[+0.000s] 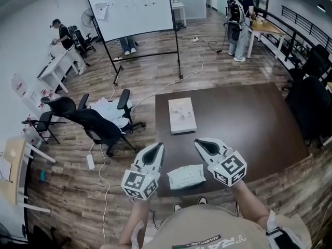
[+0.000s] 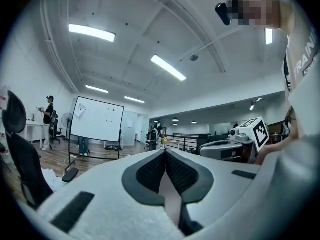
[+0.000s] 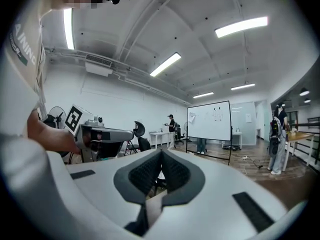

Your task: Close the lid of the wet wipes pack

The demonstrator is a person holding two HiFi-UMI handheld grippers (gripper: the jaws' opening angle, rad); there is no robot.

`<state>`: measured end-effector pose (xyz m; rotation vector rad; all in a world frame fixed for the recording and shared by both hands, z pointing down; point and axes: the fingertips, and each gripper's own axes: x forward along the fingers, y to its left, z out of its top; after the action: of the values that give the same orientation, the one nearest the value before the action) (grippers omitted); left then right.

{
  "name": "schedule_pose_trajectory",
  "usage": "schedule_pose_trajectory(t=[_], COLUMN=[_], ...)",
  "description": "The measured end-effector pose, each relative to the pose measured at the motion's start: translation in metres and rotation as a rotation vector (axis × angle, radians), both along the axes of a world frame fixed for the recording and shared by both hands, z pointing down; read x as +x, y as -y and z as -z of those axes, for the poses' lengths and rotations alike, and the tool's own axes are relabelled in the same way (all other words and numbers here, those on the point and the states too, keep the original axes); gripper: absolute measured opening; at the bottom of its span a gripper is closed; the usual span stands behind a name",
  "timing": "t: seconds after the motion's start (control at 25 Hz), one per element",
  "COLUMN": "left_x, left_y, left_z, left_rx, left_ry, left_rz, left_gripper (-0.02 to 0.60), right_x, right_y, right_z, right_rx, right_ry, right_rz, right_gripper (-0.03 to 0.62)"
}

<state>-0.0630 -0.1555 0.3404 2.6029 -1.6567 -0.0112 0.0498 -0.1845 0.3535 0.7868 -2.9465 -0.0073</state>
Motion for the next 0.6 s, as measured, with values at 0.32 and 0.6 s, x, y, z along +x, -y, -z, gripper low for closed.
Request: schedule_pose_trajectory(t=[0.32, 0.6], left_x=[-0.005, 0.001], left_y=[-0.011, -0.012], left_z=[-0.028, -0.029], left_rx=[-0.043, -0.024], left_ry=[-0.009, -0.010], left_rz=[0.071, 0.054], left_gripper=[0.009, 0.009], right_x=[0.003, 0.004], right_y=[-0.008, -0.006], right_z=[-0.006, -0.009], right_rx=[0.015, -0.004], right_ry=[0.008, 0.000], right_rz=[0.002, -0.002], right_gripper=[0.014, 0.014])
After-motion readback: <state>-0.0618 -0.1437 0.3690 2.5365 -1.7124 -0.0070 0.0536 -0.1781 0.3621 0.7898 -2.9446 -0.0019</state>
